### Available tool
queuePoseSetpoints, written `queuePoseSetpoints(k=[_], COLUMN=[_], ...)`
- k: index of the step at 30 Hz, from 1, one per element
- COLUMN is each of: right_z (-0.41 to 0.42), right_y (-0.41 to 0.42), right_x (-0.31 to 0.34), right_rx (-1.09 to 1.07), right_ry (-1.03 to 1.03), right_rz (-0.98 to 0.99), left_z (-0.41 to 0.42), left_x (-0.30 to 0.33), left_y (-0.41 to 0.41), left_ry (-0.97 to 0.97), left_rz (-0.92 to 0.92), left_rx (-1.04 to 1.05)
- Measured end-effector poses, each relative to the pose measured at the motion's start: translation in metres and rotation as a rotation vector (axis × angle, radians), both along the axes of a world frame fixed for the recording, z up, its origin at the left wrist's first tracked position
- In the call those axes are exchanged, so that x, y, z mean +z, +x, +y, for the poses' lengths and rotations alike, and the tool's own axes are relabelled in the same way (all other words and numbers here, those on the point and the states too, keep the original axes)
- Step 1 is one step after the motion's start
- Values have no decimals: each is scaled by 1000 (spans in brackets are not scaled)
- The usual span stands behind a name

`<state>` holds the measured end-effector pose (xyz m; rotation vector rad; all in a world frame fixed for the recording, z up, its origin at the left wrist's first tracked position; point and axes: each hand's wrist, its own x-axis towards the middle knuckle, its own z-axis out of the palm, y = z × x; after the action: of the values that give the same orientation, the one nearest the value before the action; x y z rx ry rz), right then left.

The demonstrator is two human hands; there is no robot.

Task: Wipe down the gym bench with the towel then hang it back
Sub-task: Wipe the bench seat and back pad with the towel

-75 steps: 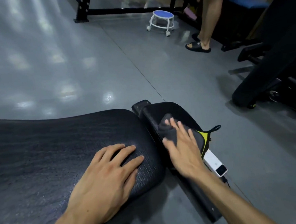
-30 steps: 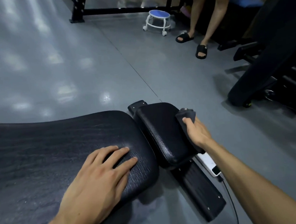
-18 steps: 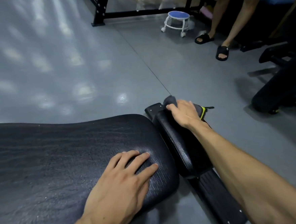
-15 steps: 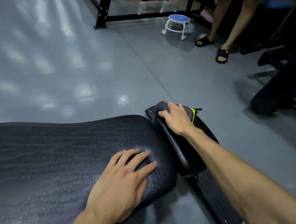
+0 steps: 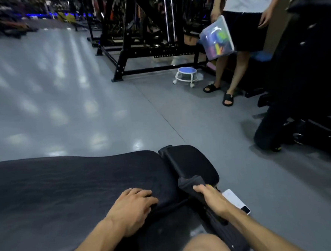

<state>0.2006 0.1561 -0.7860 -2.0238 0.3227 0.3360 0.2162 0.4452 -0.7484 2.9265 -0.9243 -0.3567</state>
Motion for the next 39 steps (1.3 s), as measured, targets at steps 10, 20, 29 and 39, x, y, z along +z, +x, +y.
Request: queuePoseSetpoints(k=[10,20,29,39], right_z=[1,8,-42,-69], right_y=[-65,-127,-131,-103], right_x=[187,245,224,200], right_rx=[-79,114,2,109], right_ry=[359,580,552,494], right_rz=[-17,-4,-170,-378], left_z=[-2,-44,-97,-122], left_x=[123,178,196,203], left_y=[-45,-89,-85,-53], left_ry=[-698,-1000,-857,-818], left_rz=[-30,357,144,182], left_rx=[110,-18,57,-19])
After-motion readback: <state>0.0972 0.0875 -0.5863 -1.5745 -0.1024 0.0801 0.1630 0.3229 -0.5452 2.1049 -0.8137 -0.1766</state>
